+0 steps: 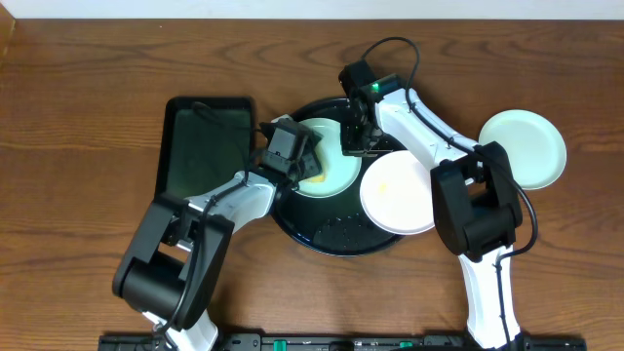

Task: Clean dirty plates on tray and stack at the side
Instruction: 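Scrub the mint-green plate with the sponge while the right gripper holds it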

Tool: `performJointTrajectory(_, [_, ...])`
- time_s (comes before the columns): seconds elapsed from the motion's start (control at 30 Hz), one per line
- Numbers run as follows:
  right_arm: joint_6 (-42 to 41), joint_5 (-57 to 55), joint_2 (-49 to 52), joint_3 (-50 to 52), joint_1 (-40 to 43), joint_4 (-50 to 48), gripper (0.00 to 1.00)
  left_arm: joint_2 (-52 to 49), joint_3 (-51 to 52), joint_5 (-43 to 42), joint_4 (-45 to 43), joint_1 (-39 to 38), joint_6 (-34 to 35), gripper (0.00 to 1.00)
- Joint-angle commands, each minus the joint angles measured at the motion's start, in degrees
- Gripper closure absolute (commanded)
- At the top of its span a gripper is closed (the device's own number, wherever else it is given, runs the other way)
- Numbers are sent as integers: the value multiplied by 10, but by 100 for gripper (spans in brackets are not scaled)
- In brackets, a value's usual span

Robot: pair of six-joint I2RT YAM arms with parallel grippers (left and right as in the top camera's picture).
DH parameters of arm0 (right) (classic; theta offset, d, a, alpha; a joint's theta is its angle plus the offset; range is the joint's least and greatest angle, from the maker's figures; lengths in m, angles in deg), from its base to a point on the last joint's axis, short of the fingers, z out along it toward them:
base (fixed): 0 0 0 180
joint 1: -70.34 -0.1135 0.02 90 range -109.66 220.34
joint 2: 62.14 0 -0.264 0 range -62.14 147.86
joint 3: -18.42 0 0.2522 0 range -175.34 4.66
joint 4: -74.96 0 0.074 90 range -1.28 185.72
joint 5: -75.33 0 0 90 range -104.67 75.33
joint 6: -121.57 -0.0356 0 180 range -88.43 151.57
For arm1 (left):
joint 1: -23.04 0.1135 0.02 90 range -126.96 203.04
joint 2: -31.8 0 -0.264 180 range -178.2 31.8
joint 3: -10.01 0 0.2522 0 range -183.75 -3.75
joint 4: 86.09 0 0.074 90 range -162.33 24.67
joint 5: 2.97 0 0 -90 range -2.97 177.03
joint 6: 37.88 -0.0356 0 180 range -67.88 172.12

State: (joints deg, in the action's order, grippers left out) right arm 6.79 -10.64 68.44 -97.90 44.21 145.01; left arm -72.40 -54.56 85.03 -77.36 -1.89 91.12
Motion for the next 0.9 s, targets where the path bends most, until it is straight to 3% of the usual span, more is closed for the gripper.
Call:
performJointTrajectory(0.0, [2,-51,11,11,-3,-8,99,17,12,92,19,11,-58,92])
performJointTrajectory(0.23, [2,-51,11,11,-2,-13,99,95,12,132,10,10,-55,92])
performJointTrajectory(0.37, [2,-51,11,11,-2,-19,99,99,12,118,10,3,-4,92])
performJointTrajectory(0.57, [2,-51,11,11,-2,-21,99,71,12,44,-30,-21,135,92])
performJointTrajectory(0.87, [5,-51,11,11,-2,-23,99,-7,12,33,-88,-56,149,92])
